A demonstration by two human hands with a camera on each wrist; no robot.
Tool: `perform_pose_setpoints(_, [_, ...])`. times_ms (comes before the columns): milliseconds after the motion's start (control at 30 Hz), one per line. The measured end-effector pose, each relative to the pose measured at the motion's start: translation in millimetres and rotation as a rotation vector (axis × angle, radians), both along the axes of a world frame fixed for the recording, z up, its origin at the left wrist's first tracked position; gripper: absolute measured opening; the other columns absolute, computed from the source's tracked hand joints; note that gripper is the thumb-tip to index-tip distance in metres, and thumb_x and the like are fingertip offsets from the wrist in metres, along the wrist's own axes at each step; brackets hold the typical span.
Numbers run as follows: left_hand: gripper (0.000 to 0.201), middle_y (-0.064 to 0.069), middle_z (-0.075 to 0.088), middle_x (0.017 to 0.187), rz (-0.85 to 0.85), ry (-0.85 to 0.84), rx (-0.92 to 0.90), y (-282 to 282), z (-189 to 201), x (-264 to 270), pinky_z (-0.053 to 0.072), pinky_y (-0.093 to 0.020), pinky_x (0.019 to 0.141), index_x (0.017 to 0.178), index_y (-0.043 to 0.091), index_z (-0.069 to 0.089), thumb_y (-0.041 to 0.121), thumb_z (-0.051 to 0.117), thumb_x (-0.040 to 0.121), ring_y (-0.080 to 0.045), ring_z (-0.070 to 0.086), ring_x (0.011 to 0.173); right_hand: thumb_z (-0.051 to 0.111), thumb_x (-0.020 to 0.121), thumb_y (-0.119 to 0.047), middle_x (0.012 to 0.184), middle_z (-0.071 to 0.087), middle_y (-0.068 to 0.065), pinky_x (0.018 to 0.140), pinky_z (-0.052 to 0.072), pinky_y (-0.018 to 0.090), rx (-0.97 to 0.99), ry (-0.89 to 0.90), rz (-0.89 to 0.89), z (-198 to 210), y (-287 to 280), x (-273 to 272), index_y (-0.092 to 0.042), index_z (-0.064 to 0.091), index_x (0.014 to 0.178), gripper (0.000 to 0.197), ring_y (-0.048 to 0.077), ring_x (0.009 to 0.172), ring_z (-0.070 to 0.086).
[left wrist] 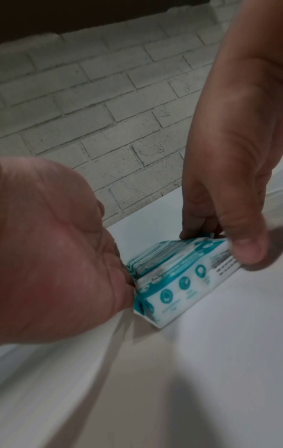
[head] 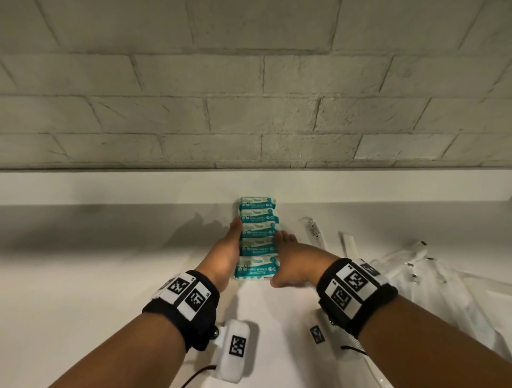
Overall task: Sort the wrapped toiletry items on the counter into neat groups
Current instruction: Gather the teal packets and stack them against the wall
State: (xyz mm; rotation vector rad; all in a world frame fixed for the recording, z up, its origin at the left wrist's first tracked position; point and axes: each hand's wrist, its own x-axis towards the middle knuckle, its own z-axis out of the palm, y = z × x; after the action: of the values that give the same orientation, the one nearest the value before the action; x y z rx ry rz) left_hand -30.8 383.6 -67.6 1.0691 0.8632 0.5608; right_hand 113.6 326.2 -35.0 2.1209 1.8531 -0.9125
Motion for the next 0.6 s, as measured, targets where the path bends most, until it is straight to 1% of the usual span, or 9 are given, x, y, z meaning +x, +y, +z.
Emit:
perform_pose_setpoints(33, [0.071,-0.009,0.067,0.123,0.001,0.012,0.004,1.0,0.0,0.1,0.041,-0.048,0.107,0.128,0.022,0.060,0.062,0.010,0.097,-0.026,0.064,0.114,0.067,0.078,-0.029,0.155,0.023,0.012,0.113,0.031,0.034,-0.005,0.028,-0.017,5.3,-0.5,3.2,-0.011,0.010,0.152,0.095,0.031,0.141,0.028])
perform_pose_setpoints(100, [0.073,-0.008,0.068,0.122,0.003,0.039,0.020,6.1,1.4,0.3,0.040,-0.048,0.107,0.125,0.024,0.063,0.065,0.010,0.095,-0.025,0.064,0.114,0.072,0.077,-0.015,0.133,0.048,0.005,0.084,0.050,0.023,-0.032,0.099,-0.053,17.2,3.6,11.0,-0.012,0.015,0.151,0.093,0.020,0.109,0.056])
perform_pose_setpoints(167, [0.074,-0.008,0.070,0.117,0.031,0.081,0.021,13.8,4.9,1.7,0.040,-0.049,0.107,0.119,0.026,0.066,0.069,0.013,0.092,-0.025,0.066,0.110,0.066,0.082,-0.007,0.104,0.057,-0.002,0.054,0.047,0.014,-0.010,0.181,-0.136,17.8,17.9,21.4,-0.014,0.004,0.153,0.095,0.010,0.080,0.058])
perform_pose_setpoints(200, [0.074,-0.008,0.071,0.115,0.049,0.098,0.014,18.0,6.9,2.6,0.041,-0.049,0.106,0.116,0.025,0.068,0.071,0.015,0.091,-0.025,0.067,0.109,0.062,0.084,-0.006,0.098,0.056,-0.004,0.049,0.043,0.014,0.019,0.202,-0.182,17.2,24.0,23.3,-0.016,0.001,0.154,0.093,0.007,0.074,0.055])
perform_pose_setpoints(233, [0.075,-0.008,0.071,0.114,0.055,0.114,0.010,22.7,8.2,4.4,0.041,-0.049,0.106,0.115,0.025,0.068,0.072,0.016,0.089,-0.026,0.067,0.108,0.060,0.085,-0.007,0.098,0.056,-0.005,0.050,0.041,0.015,0.049,0.205,-0.207,15.1,29.7,24.1,-0.017,0.004,0.154,0.089,0.005,0.074,0.053])
perform_pose_setpoints(300, [0.076,-0.009,0.072,0.113,0.071,0.136,-0.004,32.8,8.3,9.2,0.042,-0.048,0.106,0.113,0.025,0.070,0.073,0.017,0.087,-0.026,0.068,0.108,0.056,0.088,-0.007,0.111,0.058,-0.004,0.058,0.038,0.014,0.063,0.226,-0.200,17.5,34.8,21.8,-0.017,0.018,0.150,0.074,0.005,0.079,0.053])
perform_pose_setpoints(400, [0.079,-0.011,0.074,0.105,0.122,0.183,-0.010,45.5,9.3,15.0,0.043,-0.049,0.104,0.102,0.023,0.074,0.077,0.020,0.081,-0.027,0.070,0.102,0.054,0.094,-0.015,0.123,0.055,-0.004,0.079,0.036,0.018,0.110,0.242,-0.219,24.6,40.2,22.8,-0.014,0.039,0.138,0.046,0.013,0.100,0.057])
perform_pose_setpoints(467, [0.081,-0.012,0.075,0.100,0.135,0.208,0.000,53.2,7.7,18.0,0.044,-0.049,0.103,0.098,0.019,0.074,0.077,0.020,0.083,-0.028,0.071,0.098,0.054,0.095,-0.017,0.135,0.052,0.003,0.084,0.034,0.022,0.172,0.255,-0.297,22.1,50.2,27.4,-0.010,0.040,0.139,0.047,0.021,0.119,0.052])
perform_pose_setpoints(600, [0.076,-0.011,0.074,0.102,0.111,0.213,0.012,58.3,13.2,19.8,0.044,-0.047,0.104,0.097,0.021,0.074,0.076,0.022,0.086,-0.027,0.070,0.099,0.053,0.092,-0.012,0.135,0.053,0.013,0.087,0.039,0.025,0.202,0.229,-0.269,13.1,69.8,34.9,-0.006,0.046,0.133,0.041,0.024,0.121,0.052])
